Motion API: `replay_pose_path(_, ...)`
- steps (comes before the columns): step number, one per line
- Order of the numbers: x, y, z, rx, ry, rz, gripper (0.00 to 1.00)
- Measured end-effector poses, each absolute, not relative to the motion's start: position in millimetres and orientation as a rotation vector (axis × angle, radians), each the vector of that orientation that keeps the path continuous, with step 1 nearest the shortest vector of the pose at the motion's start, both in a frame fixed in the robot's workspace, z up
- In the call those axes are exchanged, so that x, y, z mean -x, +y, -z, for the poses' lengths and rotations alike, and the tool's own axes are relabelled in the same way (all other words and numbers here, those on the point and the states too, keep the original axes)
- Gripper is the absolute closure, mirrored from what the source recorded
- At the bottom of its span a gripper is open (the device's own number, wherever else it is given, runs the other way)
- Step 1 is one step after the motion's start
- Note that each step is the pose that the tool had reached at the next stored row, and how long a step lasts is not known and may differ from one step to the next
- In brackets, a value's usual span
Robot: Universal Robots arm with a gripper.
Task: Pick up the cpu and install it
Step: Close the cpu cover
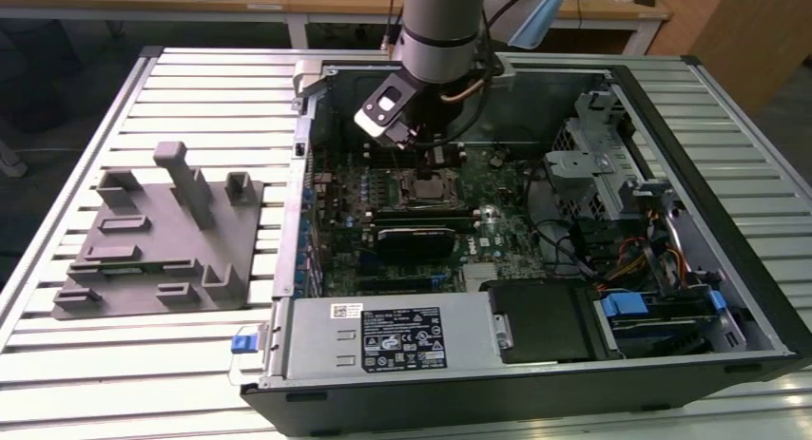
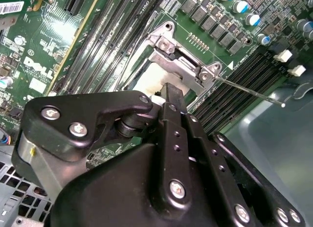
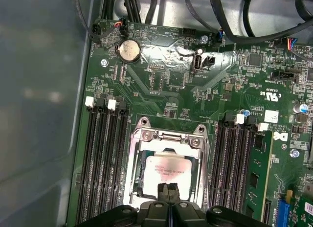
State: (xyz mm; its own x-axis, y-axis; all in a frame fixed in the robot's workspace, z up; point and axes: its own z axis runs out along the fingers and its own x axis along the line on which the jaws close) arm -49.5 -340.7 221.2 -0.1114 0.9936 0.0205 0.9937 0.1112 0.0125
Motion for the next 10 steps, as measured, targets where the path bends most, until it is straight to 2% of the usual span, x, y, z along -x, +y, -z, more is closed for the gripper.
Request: replay_pose_path(10,55.0,-340.7,-219.8,2.089,-2.336,0.036,0.89)
